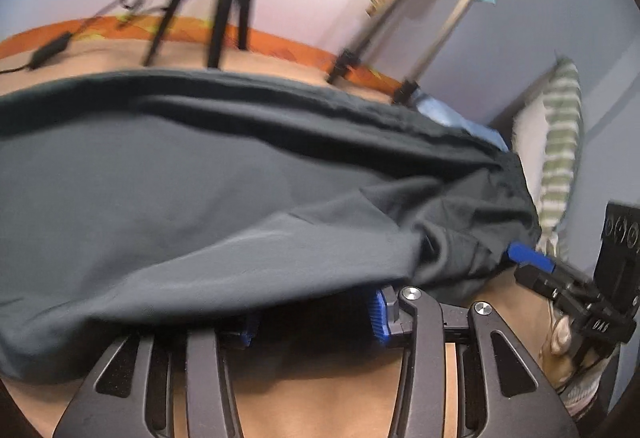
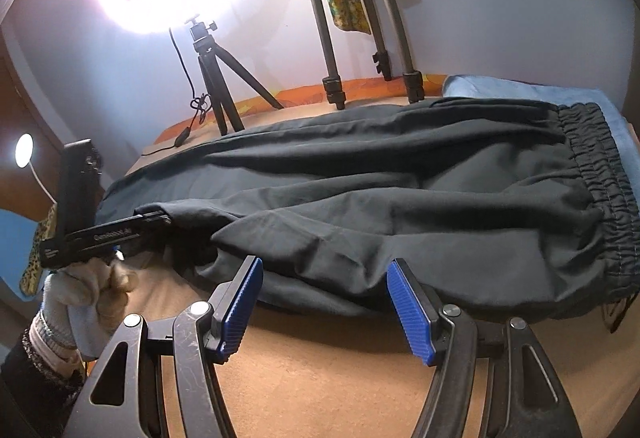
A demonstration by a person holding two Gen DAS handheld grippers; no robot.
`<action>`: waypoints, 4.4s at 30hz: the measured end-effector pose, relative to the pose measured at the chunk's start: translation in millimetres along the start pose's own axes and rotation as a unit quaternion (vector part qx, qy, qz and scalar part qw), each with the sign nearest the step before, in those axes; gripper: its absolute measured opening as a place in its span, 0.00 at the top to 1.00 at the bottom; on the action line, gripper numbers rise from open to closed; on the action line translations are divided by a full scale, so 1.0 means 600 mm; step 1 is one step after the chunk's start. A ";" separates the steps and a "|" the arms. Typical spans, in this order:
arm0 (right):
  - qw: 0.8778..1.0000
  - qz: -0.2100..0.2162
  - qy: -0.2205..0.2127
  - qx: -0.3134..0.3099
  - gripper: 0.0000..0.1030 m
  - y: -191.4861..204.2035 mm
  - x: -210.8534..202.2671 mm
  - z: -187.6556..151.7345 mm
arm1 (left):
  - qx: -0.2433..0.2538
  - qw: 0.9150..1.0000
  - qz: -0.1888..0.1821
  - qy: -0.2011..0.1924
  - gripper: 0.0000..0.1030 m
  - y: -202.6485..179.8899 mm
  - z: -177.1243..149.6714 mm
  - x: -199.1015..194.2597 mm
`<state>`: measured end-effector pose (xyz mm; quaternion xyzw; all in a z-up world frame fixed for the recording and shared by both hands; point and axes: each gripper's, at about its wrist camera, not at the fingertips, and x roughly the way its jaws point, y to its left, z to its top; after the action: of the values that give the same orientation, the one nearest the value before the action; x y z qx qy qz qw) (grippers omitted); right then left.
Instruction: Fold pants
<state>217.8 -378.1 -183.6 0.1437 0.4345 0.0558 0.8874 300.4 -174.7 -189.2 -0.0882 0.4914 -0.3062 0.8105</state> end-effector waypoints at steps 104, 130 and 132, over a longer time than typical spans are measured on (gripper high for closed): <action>0.977 -0.134 -0.119 0.112 0.46 -0.122 -0.163 -0.013 | 0.093 0.995 0.003 0.016 0.92 0.017 -0.097 -0.090; 0.998 -0.058 0.019 -0.027 0.60 -0.062 0.032 0.126 | 0.083 0.996 0.033 0.015 0.84 0.044 -0.093 -0.093; 0.997 -0.047 0.056 -0.026 0.60 -0.075 0.077 0.142 | 0.084 0.996 0.034 0.020 0.84 0.044 -0.094 -0.088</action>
<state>312.1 -428.4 -182.7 0.0970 0.4881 0.0334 0.8667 246.1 -113.9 -190.1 0.0031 0.4825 -0.3209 0.8150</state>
